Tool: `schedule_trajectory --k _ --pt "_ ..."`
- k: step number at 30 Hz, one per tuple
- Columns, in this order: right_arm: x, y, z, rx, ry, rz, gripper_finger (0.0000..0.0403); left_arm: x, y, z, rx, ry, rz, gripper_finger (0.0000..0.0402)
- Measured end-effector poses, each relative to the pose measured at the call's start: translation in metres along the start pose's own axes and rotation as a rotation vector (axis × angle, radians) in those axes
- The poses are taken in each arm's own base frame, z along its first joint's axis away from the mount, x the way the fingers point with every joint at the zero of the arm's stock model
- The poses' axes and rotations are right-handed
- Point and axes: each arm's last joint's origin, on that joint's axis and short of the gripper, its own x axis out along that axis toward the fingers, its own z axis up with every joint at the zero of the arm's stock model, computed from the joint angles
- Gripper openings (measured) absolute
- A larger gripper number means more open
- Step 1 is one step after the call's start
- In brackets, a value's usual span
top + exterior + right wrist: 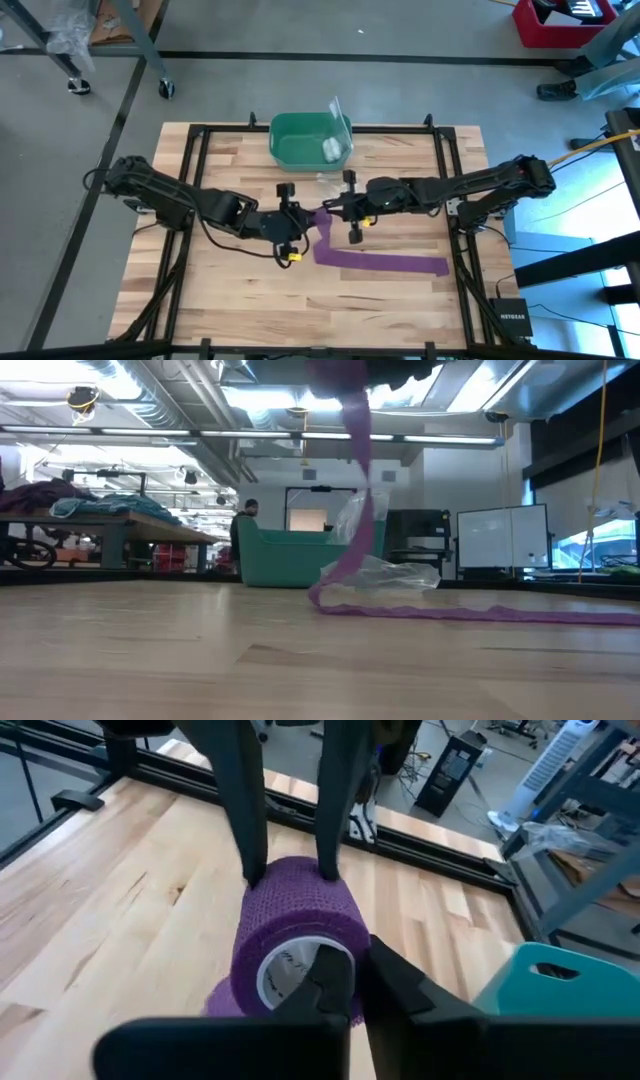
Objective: Roll bandage
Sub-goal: Roll the violet bandage
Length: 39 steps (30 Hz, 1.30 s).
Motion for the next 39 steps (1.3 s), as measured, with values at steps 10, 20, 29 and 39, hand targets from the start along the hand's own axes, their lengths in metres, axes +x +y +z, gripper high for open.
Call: schedule_trajectory --k 10,20,29,39 --pt "-0.074 -0.004 0.018 0.028 -0.25 0.047 0.001 -0.043 -0.002 0.006 0.021 -0.13 0.079 0.01" --pt "-0.073 0.001 0.004 0.037 -0.399 0.057 0.0011 -0.024 -0.009 0.012 0.076 -0.421 0.12 0.01" --pt "-0.067 0.003 0.003 0.047 -0.41 0.066 0.0012 -0.01 -0.006 0.011 0.035 -0.529 0.075 0.01" --pt "-0.047 0.006 0.002 0.043 -0.45 0.084 0.0012 -0.007 -0.005 0.01 0.028 -0.514 0.091 0.01"
